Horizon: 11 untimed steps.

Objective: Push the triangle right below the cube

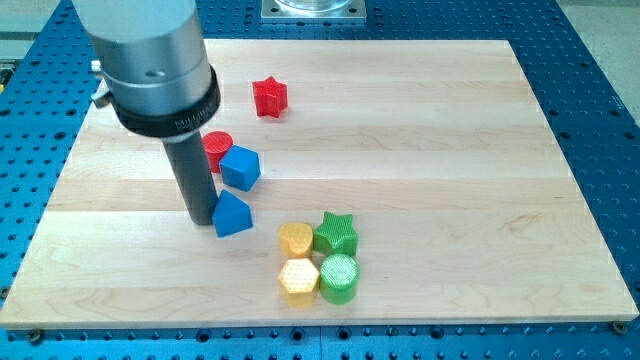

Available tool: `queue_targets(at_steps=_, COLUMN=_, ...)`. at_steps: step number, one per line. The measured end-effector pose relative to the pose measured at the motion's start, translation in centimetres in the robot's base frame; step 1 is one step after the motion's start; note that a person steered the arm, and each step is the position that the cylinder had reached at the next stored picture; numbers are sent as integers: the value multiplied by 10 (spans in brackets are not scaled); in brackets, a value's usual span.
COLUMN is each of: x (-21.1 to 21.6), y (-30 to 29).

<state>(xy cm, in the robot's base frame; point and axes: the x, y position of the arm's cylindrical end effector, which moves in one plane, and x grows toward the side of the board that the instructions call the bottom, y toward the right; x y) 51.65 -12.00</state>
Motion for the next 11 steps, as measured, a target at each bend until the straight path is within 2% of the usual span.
queue_targets(at_steps=1, x=1, y=-7)
queue_targets(at_steps=2, x=9, y=-43)
queue_targets(at_steps=3, x=29, y=-19)
queue_targets(at_steps=4, x=26, y=41)
queue_targets(at_steps=5, x=25, y=63)
queue_targets(at_steps=7, x=19, y=53)
queue_targets(at_steps=8, x=33, y=18)
queue_targets(at_steps=9, x=36, y=12)
queue_targets(at_steps=11, x=0, y=58)
